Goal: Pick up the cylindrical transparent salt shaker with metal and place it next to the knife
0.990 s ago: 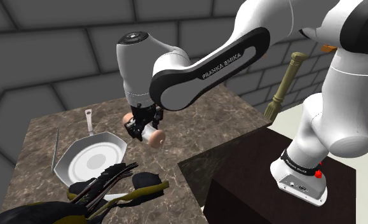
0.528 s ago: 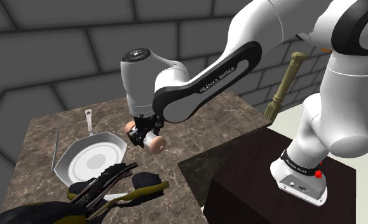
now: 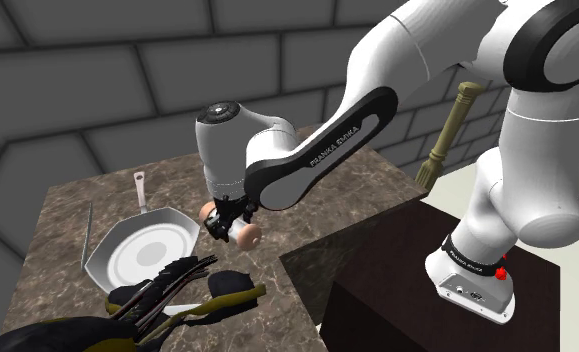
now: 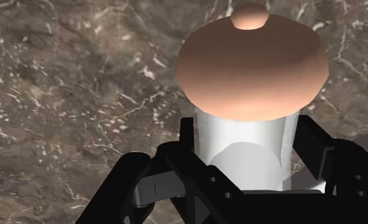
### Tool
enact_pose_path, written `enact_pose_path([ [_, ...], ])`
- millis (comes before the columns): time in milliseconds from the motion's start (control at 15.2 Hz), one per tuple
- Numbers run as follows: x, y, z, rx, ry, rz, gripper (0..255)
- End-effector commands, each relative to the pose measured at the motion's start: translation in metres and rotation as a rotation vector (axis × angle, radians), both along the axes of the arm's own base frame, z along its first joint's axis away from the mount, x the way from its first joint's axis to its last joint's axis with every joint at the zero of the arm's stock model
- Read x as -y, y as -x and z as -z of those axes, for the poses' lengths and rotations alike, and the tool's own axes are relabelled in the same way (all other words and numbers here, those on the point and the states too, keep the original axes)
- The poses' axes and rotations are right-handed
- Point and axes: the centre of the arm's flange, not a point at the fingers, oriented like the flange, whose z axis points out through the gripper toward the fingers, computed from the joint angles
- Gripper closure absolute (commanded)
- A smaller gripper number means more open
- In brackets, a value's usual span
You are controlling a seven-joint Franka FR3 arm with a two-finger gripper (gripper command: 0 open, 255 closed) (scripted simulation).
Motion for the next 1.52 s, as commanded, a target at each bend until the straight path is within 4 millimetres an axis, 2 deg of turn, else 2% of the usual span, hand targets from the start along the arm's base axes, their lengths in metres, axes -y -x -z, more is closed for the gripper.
enact_pose_path([
  [0, 0.000, 0.000, 0.012, 0.001, 0.000, 0.000, 255],
  [264, 0.000, 0.000, 0.033, 0.001, 0.000, 0.000, 255],
  [792, 0.000, 0.000, 0.033, 0.001, 0.000, 0.000, 255],
  [858, 0.000, 0.000, 0.033, 0.001, 0.000, 0.000, 0],
  [1188, 0.000, 0.000, 0.033, 0.001, 0.000, 0.000, 0],
  [1452, -0.002, 0.004, -0.016, 0.001, 0.000, 0.000, 0],
])
